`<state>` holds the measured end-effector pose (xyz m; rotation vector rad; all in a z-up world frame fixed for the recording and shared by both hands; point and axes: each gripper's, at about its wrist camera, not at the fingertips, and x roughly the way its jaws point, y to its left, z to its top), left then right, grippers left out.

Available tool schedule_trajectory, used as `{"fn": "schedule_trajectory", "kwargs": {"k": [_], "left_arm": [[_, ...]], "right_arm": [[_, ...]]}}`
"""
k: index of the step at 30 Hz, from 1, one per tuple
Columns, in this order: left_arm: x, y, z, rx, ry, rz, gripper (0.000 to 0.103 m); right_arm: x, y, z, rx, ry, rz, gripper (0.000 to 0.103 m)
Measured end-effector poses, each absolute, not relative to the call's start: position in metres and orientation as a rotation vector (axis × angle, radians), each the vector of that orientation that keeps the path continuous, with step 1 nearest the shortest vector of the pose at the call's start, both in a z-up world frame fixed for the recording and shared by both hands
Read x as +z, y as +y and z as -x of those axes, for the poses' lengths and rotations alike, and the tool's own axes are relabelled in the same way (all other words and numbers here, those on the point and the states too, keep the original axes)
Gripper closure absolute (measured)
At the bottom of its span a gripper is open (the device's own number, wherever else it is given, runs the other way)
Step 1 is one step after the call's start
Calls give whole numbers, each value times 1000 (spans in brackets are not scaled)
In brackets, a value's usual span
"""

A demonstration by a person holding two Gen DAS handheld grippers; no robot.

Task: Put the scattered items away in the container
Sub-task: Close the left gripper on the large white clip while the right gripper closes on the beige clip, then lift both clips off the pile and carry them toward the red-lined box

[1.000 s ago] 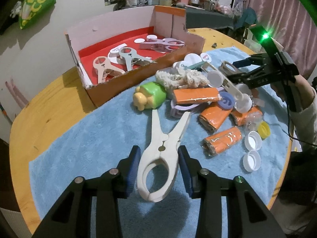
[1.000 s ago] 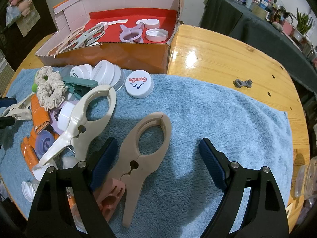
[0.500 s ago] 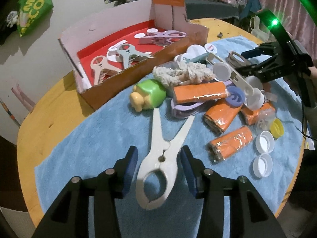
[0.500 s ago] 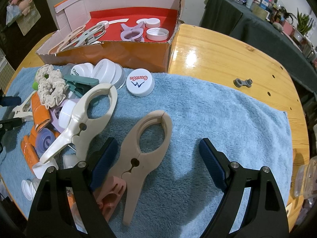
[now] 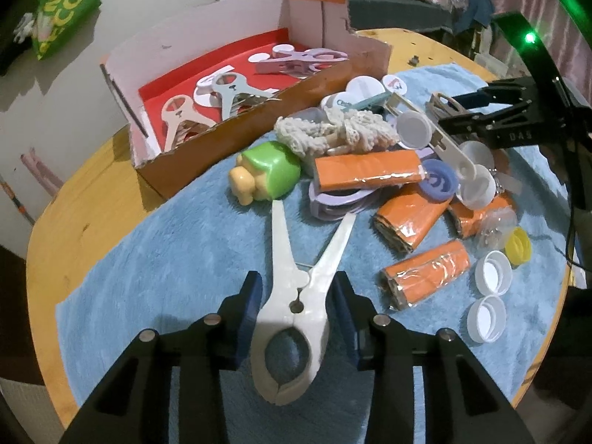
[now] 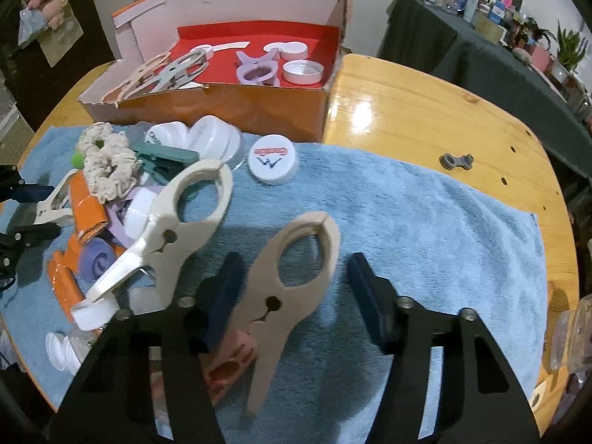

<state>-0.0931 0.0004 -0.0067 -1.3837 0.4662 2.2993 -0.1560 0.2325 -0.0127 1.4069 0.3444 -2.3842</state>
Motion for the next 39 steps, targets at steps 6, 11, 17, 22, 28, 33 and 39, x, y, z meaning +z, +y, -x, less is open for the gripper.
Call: {"fn": "schedule_trajectory", "kwargs": {"k": [6,11,17,22,28,33,39], "left_arm": [[-5,-1,91,2330,403,1412,66],[-3,-4,90,2363,343,1429,66],[0,-6,88,2406,291,1443,66],[2,-7,89,2422,252,1448,66],[8,-10,89,2453,223,1448,66],[17,-14,87,2484,197,1425,66],[26,-14,87,2505,184,1401,66]], "right_arm": [[-10,238,150,-2390,312,-1409,56],[-8,239,147,-2391,308,-1413,60],[-5,239,142,-2413,330,-1391,64],[0,240,143,-2419,325,-1374,64],[10,240,144,-2437,320,-1344,65],[17,239,146,-2443,327,-1325,65],[20,236,147,-2451,328,-1305,66]]}}
